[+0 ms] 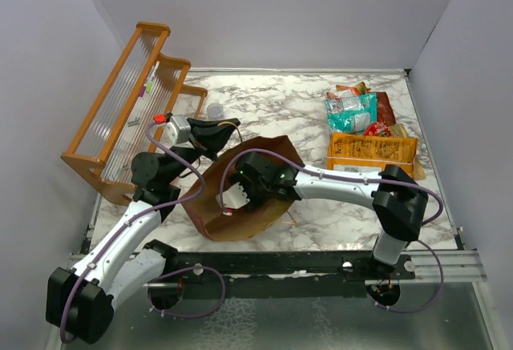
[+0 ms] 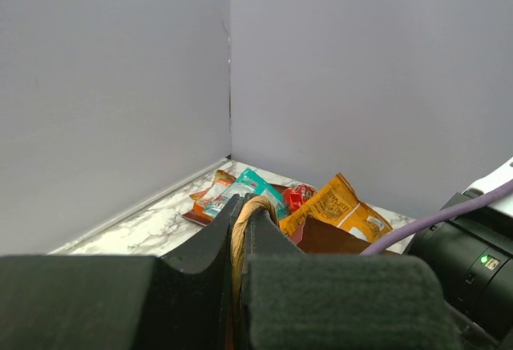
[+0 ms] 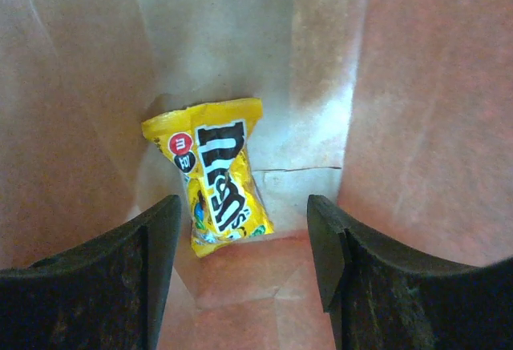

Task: Take the snacks out of the paper bag
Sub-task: Take out the snack from the paper bag.

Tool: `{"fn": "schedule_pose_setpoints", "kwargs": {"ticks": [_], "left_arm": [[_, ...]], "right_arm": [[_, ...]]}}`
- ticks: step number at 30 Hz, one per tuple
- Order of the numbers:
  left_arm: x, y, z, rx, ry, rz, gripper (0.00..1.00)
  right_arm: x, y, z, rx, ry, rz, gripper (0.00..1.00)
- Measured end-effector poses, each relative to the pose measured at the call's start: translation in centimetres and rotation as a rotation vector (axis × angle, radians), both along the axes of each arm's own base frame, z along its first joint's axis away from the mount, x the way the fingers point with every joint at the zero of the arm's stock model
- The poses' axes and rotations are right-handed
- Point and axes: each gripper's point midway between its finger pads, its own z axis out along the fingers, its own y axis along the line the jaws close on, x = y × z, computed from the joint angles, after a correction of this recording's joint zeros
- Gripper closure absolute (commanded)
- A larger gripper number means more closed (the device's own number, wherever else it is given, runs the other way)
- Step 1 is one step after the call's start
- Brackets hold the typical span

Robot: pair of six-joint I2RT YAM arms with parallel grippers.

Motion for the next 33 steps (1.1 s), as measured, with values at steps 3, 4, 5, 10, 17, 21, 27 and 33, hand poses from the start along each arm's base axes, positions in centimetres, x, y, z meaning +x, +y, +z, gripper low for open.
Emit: {"fn": "schedule_pose_setpoints", "kwargs": {"ticks": [3, 4, 5, 10, 17, 21, 27, 33], "left_arm": [[0.0, 0.0, 0.0, 0.004, -0.003, -0.001, 1.00], [0.0, 0.0, 0.0, 0.005, -0.004, -0.001, 1.00], [-0.1, -0.1, -0.1, 0.007, -0.005, -0.004, 1.00], [-0.1, -0.1, -0.1, 0.009, -0.006, -0.008, 1.00], [-0.3, -0.1, 0.0, 0.009, -0.010, -0.010, 1.00], [-0.3, -0.1, 0.1, 0.008, -0.013, -0.011, 1.00], [-0.4, -0.1, 0.1, 0.009, -0.013, -0.012, 1.00], [-0.4, -0.1, 0.1, 0.009, -0.015, -0.014, 1.00]], "right_arm": [[0.2, -0.1, -1.1, -0.039, 0.013, 0.005, 0.35], [0.3, 0.0, -1.5, -0.050, 0.017, 0.006, 0.35], [0.4, 0.1, -1.9, -0.063, 0.021, 0.009, 0.35], [0.8, 0.6, -3.6, -0.104, 0.026, 0.018, 0.35], [1.9, 0.8, -5.0, -0.135, 0.026, 0.001, 0.39], [2.4, 0.6, -5.6, -0.147, 0.021, -0.009, 0.43], [3.5, 0.6, -6.1, -0.141, 0.000, -0.027, 0.53], [4.6, 0.8, -6.2, -0.127, -0.027, -0.040, 0.71]]}}
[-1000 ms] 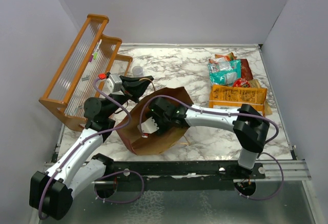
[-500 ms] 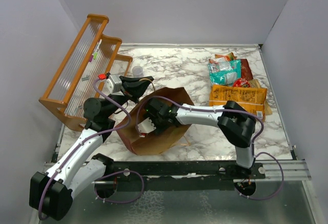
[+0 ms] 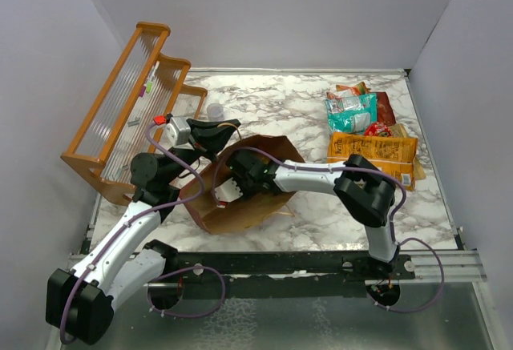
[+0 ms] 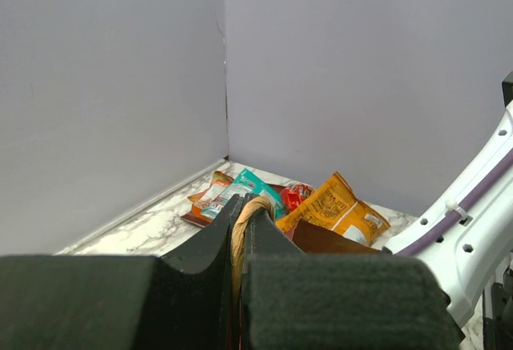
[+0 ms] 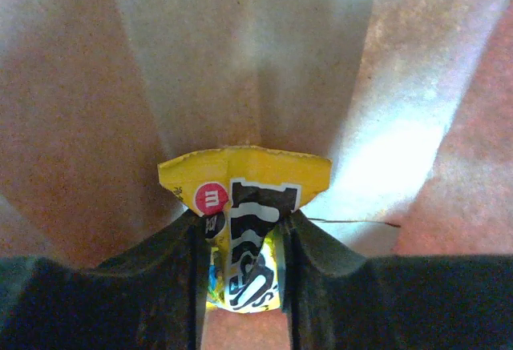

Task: Take the snacks out of the paper bag
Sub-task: Take out the snack from the paper bag.

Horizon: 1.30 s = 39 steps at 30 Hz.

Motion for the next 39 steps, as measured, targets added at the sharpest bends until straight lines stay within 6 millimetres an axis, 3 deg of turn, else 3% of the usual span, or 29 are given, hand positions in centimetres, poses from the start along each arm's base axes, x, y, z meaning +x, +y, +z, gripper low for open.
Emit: {"fn": "schedule_pose_setpoints", "kwargs": {"ticks": [5, 14, 20, 27, 32, 35, 39], "left_arm": [[-0.1, -0.1, 0.0, 0.004, -0.002, -0.006, 1.00], [0.3, 0.0, -0.9, 0.044, 0.000, 0.018, 1.00], [1.1, 0.8, -1.0, 0.046, 0.006, 0.089, 1.00], [2.8, 2.1, -1.8, 0.043, 0.056, 0.189, 1.00], [3.8, 3.1, -2.2, 0.036, 0.087, 0.260, 1.00], [4.3, 3.5, -2.5, 0.037, 0.102, 0.294, 1.00], [4.7, 3.9, -3.0, 0.043, 0.125, 0.323, 1.00]], "right_arm": [[0.7, 1.0, 0.7, 0.047, -0.036, -0.001, 0.85], [1.5, 2.0, 3.6, 0.170, -0.105, -0.007, 0.89], [-0.2, 1.9, 9.3, 0.340, -0.114, 0.031, 0.90], [-3.9, 1.7, 16.5, 0.601, -0.057, 0.104, 0.90], [-5.9, 1.0, 19.2, 0.713, -0.016, 0.118, 0.89], [-6.4, 0.4, 21.0, 0.767, -0.012, 0.107, 0.89], [-6.5, -0.8, 26.0, 0.894, -0.051, 0.083, 0.89]]}}
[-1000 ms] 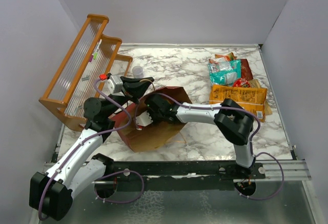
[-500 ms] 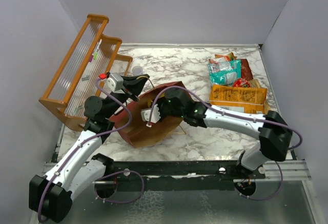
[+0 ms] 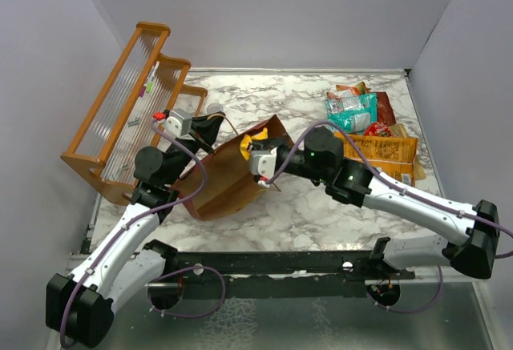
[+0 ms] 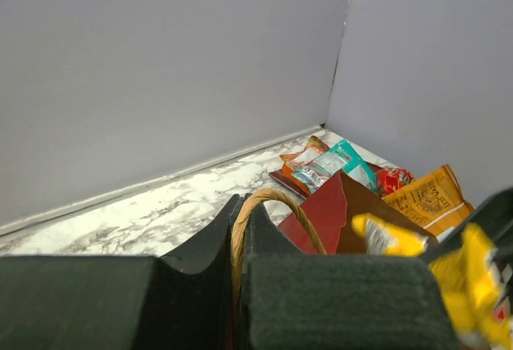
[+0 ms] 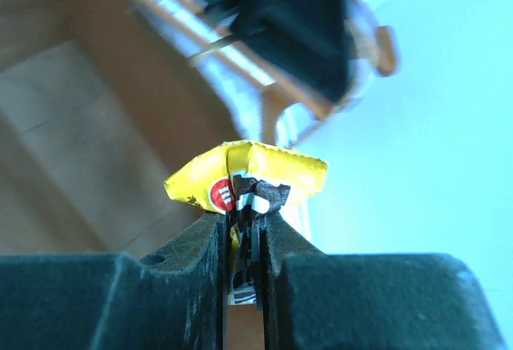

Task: Take the snacks out of the paper bag
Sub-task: Take out the snack from the paper bag, then place the snack at the center of the board.

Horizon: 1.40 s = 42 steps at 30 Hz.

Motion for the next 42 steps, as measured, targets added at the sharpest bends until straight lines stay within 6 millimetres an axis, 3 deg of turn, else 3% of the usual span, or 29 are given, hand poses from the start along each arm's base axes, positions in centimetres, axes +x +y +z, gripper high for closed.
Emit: {"fn": "schedule_pose_setpoints", "kwargs": {"ticks": [5, 9, 11, 13, 16, 18, 20, 23, 26, 30, 32, 34, 38, 42], "left_arm": [[0.6, 0.0, -0.7, 0.008, 0.025, 0.014, 1.00], [0.8, 0.0, -1.2, 0.012, 0.039, 0.017, 1.00], [0.9, 0.0, -1.2, 0.012, 0.039, 0.018, 1.00], [0.9, 0.0, -1.2, 0.013, 0.040, 0.018, 1.00], [0.9, 0.0, -1.3, 0.013, 0.042, 0.018, 1.00], [0.9, 0.0, -1.3, 0.014, 0.044, 0.018, 1.00], [0.9, 0.0, -1.4, 0.015, 0.046, 0.018, 1.00], [0.9, 0.0, -1.5, 0.019, 0.047, 0.019, 1.00], [0.9, 0.0, -1.6, 0.024, 0.048, 0.020, 1.00], [0.9, 0.0, -1.6, 0.030, 0.046, 0.022, 1.00], [0.9, 0.0, -1.7, 0.033, 0.049, 0.023, 1.00], [0.9, 0.0, -1.8, 0.037, 0.052, 0.023, 1.00], [1.0, 0.0, -2.0, 0.041, 0.059, 0.024, 1.00], [1.0, 0.0, -2.1, 0.043, 0.060, 0.024, 1.00]], "right_arm": [[1.6, -2.0, 8.5, 0.198, -0.064, -0.104, 0.89], [4.0, -5.9, 14.6, 0.375, -0.117, -0.245, 0.90], [6.4, -8.8, 16.2, 0.441, -0.124, -0.350, 0.91], [8.8, -11.7, 16.4, 0.478, -0.120, -0.455, 0.93], [12.6, -17.0, 13.9, 0.524, -0.058, -0.625, 0.93], [14.6, -20.8, 10.3, 0.548, 0.017, -0.743, 0.93], [15.9, -24.2, 5.4, 0.566, 0.120, -0.853, 0.92], [16.3, -26.8, -1.8, 0.571, 0.282, -0.965, 0.92], [16.6, -28.8, -7.5, 0.615, 0.444, -1.045, 0.89], [17.8, -32.1, -11.9, 0.764, 0.650, -1.148, 0.89], [18.3, -32.8, -12.8, 0.839, 0.730, -1.167, 0.88], [18.8, -32.0, -12.6, 0.912, 0.797, -1.140, 0.86], [20.2, -31.3, -9.7, 1.062, 0.828, -1.082, 0.84], [22.1, -32.4, -8.0, 1.211, 0.847, -1.071, 0.81]]}}
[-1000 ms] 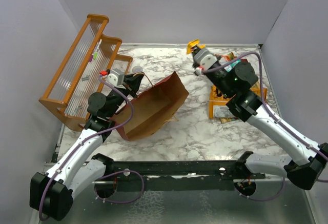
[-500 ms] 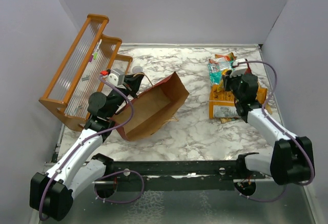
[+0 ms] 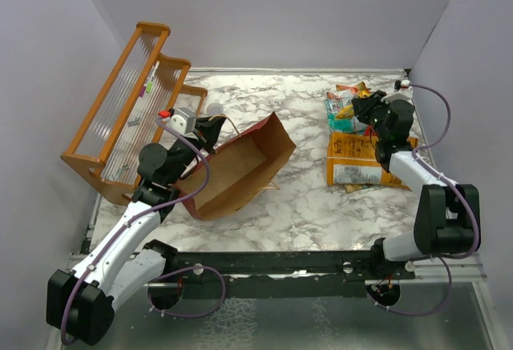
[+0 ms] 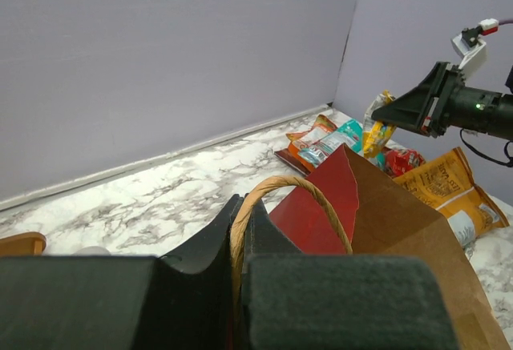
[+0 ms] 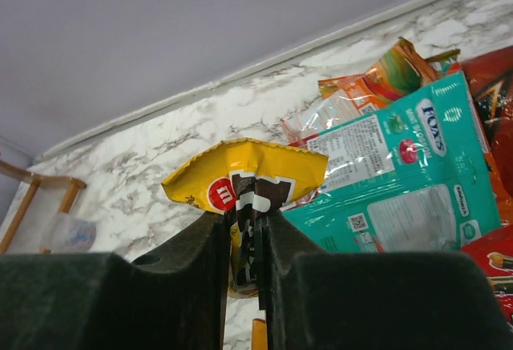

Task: Take the snacks out of the paper bag
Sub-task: Place the snack at the center of the board.

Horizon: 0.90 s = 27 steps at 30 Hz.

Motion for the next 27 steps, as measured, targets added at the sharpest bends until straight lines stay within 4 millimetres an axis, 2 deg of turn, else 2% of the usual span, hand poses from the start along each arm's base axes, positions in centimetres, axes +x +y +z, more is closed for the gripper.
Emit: {"fn": "schedule_pose_setpoints", "kwargs": {"ticks": [2, 4, 8, 12, 15, 20, 22, 24, 27], "left_arm": [[0.0, 0.0, 0.0, -0.001, 0.000, 0.000, 1.00], [-0.1, 0.0, 0.1, -0.008, 0.002, -0.002, 1.00], [0.3, 0.1, 0.6, -0.075, 0.022, 0.013, 1.00], [2.1, -0.5, 0.6, -0.170, 0.101, 0.018, 1.00], [3.2, -1.2, 1.3, -0.222, 0.142, 0.001, 1.00], [3.7, -1.1, 4.8, -0.280, 0.101, 0.005, 1.00], [4.0, -0.6, 5.2, -0.292, 0.102, 0.038, 1.00], [4.6, 0.1, 4.3, -0.290, 0.139, 0.095, 1.00], [5.6, 1.4, 1.7, -0.265, 0.222, 0.195, 0.97]], "right_arm": [[0.7, -0.7, -0.8, 0.036, 0.021, -0.031, 0.79], [1.2, -1.4, -2.4, 0.063, 0.064, -0.061, 0.79], [1.2, -2.4, -4.5, 0.078, 0.121, -0.102, 0.76], [1.0, -3.5, -5.0, 0.070, 0.132, -0.138, 0.70], [0.9, -4.4, -5.3, 0.056, 0.137, -0.161, 0.69], [0.9, -5.2, -5.5, 0.034, 0.137, -0.179, 0.64], [0.9, -5.5, -5.5, 0.019, 0.137, -0.184, 0.58], [0.8, -5.7, -5.5, -0.007, 0.137, -0.188, 0.52], [0.4, -6.1, -5.6, -0.055, 0.159, -0.191, 0.42]]}}
